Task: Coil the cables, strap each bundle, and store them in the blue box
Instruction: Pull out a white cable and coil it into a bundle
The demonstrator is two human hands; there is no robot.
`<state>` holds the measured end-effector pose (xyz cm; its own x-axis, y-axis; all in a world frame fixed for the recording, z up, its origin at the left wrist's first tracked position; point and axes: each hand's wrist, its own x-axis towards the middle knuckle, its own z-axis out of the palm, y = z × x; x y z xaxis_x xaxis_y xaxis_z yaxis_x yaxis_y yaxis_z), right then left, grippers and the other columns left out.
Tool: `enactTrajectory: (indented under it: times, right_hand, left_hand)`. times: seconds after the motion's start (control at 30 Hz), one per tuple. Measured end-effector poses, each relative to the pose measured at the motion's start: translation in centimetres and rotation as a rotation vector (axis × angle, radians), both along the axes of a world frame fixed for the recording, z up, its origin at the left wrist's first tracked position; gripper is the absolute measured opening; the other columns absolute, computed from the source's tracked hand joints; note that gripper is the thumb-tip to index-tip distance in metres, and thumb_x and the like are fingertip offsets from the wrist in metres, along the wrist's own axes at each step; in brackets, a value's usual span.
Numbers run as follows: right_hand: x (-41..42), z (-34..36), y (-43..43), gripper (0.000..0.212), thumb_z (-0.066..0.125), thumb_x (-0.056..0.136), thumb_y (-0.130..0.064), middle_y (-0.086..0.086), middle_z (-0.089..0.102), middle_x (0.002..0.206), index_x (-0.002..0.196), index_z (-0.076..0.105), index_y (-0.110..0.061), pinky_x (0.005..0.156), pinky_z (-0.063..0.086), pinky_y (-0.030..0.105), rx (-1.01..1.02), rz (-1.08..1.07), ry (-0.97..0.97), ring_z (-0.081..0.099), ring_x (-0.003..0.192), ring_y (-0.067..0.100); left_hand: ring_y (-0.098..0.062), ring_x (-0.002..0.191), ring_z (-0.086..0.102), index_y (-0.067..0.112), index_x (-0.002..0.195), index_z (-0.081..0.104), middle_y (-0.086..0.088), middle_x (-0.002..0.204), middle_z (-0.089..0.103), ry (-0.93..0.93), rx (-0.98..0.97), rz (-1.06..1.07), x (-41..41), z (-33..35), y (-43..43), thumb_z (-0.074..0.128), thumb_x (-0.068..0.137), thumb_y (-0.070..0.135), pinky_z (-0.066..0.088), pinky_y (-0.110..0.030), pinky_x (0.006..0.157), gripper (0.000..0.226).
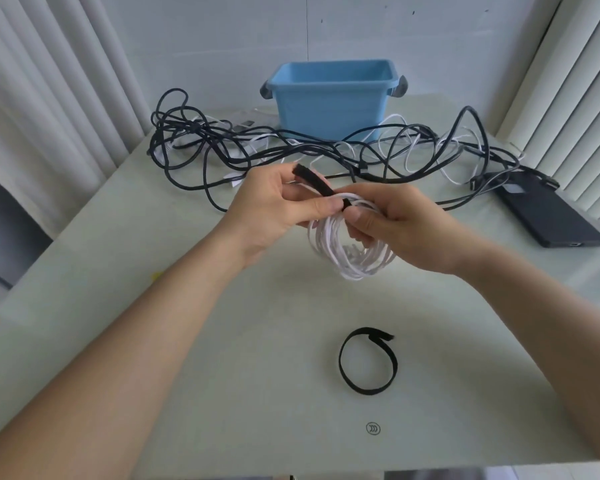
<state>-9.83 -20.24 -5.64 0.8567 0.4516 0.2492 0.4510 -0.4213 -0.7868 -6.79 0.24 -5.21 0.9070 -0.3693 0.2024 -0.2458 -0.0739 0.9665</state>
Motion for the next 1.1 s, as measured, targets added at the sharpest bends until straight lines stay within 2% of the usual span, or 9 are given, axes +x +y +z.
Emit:
enactTrajectory:
  times: [0.1,0.23,0.33,0.43,0.5,0.6,0.83,1.0,1.1]
  right_hand:
    - [-0.1,-0.1,0.1,0.02,0.051,0.104,-0.016,-0.004,0.056,0.071,0.113,0.066,-0.026,0.063,0.044,0.023,0.022,-0.046,0.003,0.05,0.061,0.01]
    - [0.0,-0.3,0.2,0.026,0.054,0.102,-0.017,-0.007,0.061,0.073,0.123,0.065,-0.028,0.062,0.049,0.025,0.049,-0.073,-0.001,0.052,0.062,0.009]
    - [-0.1,-0.5,0.5,0.022,0.056,0.1,-0.016,-0.003,0.065,0.074,0.12,0.062,-0.025,0.058,0.048,0.025,0.146,-0.062,0.001,0.052,0.061,0.014]
    - [-0.2,-0.8,0.8,0.013,0.057,0.1,-0.012,0.002,0.066,0.074,0.113,0.057,-0.013,0.055,0.044,0.03,0.26,-0.084,0.02,0.048,0.058,0.018]
    - [-0.1,-1.0,0.9,0.009,0.059,0.099,-0.012,0.007,0.067,0.075,0.106,0.054,-0.01,0.055,0.042,0.031,0.295,-0.099,0.025,0.047,0.057,0.019]
    - [0.0,-0.9,1.0,0.013,0.063,0.095,-0.016,0.012,0.068,0.074,0.096,0.053,-0.009,0.052,0.04,0.029,0.348,-0.115,0.047,0.044,0.055,0.021]
    - [0.0,-0.6,0.9,0.016,0.065,0.093,-0.003,0.016,0.066,0.069,0.086,0.051,-0.004,0.049,0.037,0.025,0.44,-0.12,0.124,0.041,0.053,0.022]
    - [0.2,-0.6,0.7,0.012,0.066,0.088,-0.003,0.019,0.066,0.069,0.085,0.055,-0.006,0.05,0.039,0.023,0.495,-0.126,0.164,0.043,0.055,0.022]
    - [0.4,-0.7,0.4,0.014,0.067,0.085,-0.008,0.021,0.068,0.074,0.091,0.055,-0.004,0.054,0.041,0.027,0.511,-0.102,0.198,0.045,0.059,0.025]
  left_hand:
    - [-0.019,0.074,0.069,0.002,0.093,0.071,-0.011,0.086,0.076,0.082,-0.088,-0.013,0.2,-0.3,-0.1,0.079,0.072,0.021,0.054,-0.025,0.067,0.029]
    - [-0.021,0.074,0.07,-0.001,0.097,0.071,-0.014,0.087,0.074,0.118,-0.131,-0.009,0.4,-0.6,-0.1,0.076,0.073,0.018,0.056,-0.027,0.069,0.031]
    - [-0.032,0.078,0.072,-0.013,0.107,0.066,-0.022,0.091,0.073,0.116,-0.152,0.02,0.4,-0.8,-0.2,0.078,0.074,0.016,0.057,-0.033,0.073,0.045]
    - [-0.04,0.079,0.072,-0.016,0.11,0.062,-0.03,0.097,0.07,0.167,-0.2,0.035,0.2,-1.0,-0.5,0.076,0.079,0.009,0.058,-0.037,0.076,0.042]
    - [-0.039,0.076,0.072,-0.016,0.105,0.063,-0.027,0.092,0.071,0.167,-0.206,0.068,0.0,-0.9,-0.8,0.075,0.081,0.007,0.058,-0.036,0.072,0.035]
    - [-0.027,0.063,0.072,0.002,0.084,0.069,-0.009,0.075,0.073,0.045,-0.138,0.131,-0.3,-0.8,-1.1,0.072,0.088,0.005,0.058,-0.032,0.063,0.007]
    - [-0.013,0.068,0.07,0.021,0.081,0.075,0.006,0.073,0.074,-0.304,-0.046,0.195,-0.5,-1.2,-1.3,0.079,0.084,0.009,0.06,-0.033,0.07,0.013]
    - [-0.012,0.08,0.071,0.011,0.095,0.077,-0.002,0.087,0.074,-0.644,0.11,0.116,-0.4,-1.4,-0.9,0.078,0.086,0.008,0.057,-0.024,0.073,0.01]
    - [-0.013,0.083,0.071,0.005,0.097,0.078,-0.006,0.089,0.073,-0.753,0.155,0.083,0.0,-1.5,-0.7,0.077,0.087,0.006,0.057,-0.023,0.073,0.01]
